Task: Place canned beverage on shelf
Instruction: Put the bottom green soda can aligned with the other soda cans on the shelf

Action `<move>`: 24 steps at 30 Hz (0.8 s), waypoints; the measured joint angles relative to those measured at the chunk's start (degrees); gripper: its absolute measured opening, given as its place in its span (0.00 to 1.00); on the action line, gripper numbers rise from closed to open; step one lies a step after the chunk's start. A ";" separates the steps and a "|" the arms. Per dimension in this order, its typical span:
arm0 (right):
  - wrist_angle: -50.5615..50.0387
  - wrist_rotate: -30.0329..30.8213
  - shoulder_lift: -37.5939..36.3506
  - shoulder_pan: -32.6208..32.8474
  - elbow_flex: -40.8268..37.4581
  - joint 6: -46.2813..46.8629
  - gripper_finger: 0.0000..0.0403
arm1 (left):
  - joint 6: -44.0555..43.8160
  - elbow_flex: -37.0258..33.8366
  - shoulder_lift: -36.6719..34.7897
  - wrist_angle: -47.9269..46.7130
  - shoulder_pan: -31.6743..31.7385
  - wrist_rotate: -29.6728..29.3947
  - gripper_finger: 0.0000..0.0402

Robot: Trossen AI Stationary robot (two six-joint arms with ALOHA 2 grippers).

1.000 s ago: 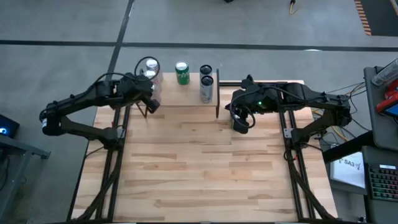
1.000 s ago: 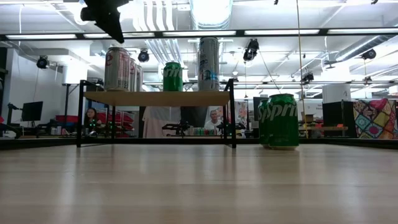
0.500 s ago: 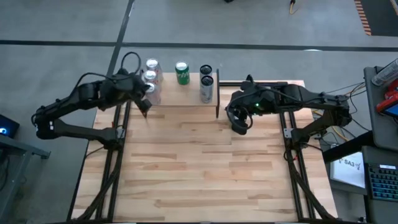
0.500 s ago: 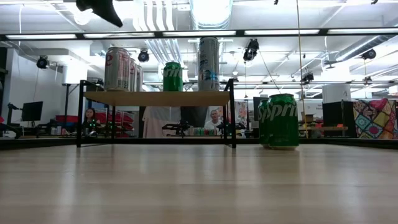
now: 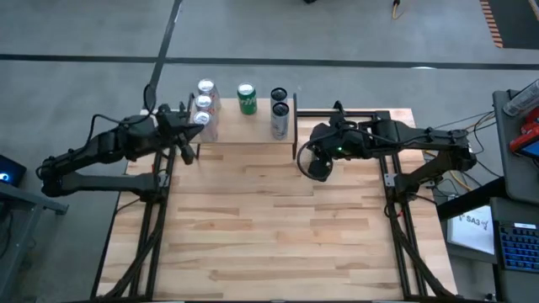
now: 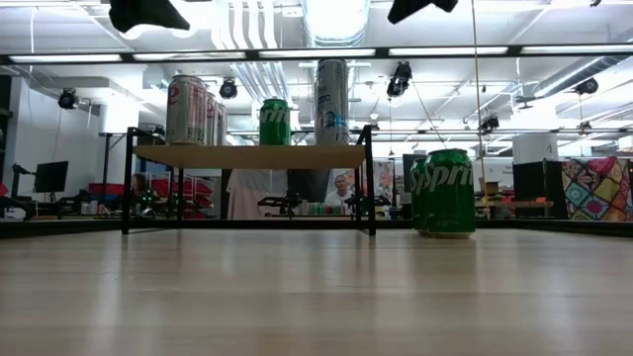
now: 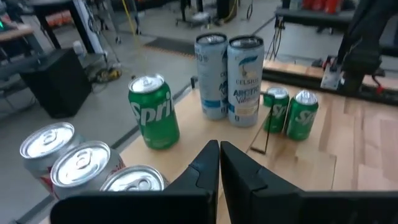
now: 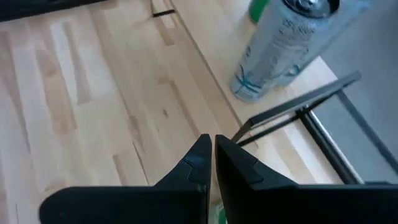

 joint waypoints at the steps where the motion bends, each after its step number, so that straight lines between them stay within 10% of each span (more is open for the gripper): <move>1: -0.11 0.29 0.00 -0.09 -0.34 1.24 0.03 | 0.50 -1.10 -0.75 1.46 0.00 -0.01 0.00; 15: -13.98 0.40 2.47 -4.53 -1.71 25.02 0.03 | 5.33 -9.00 -8.58 9.07 0.00 6.01 0.00; 24: -19.91 -10.17 9.70 -5.84 -1.73 30.45 0.03 | 9.39 -10.11 -11.12 9.93 0.00 5.99 0.00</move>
